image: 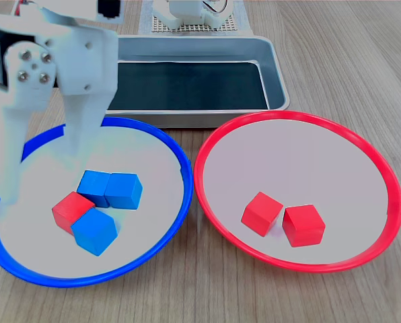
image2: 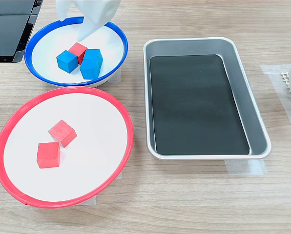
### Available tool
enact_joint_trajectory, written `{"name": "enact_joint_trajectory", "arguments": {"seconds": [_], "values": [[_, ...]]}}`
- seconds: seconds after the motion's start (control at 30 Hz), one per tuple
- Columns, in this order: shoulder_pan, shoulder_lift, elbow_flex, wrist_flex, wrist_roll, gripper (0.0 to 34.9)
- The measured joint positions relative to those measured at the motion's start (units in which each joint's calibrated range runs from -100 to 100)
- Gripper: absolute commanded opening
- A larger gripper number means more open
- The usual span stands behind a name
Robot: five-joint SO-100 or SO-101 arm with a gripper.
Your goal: Relocate any red block in the blue dish to the red dish, correcting any misplacement.
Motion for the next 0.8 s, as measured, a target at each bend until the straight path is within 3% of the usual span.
{"name": "enact_joint_trajectory", "arguments": {"seconds": [0.8], "values": [[-2.65,3.32,0.00,0.24,-0.34,16.2]]}}
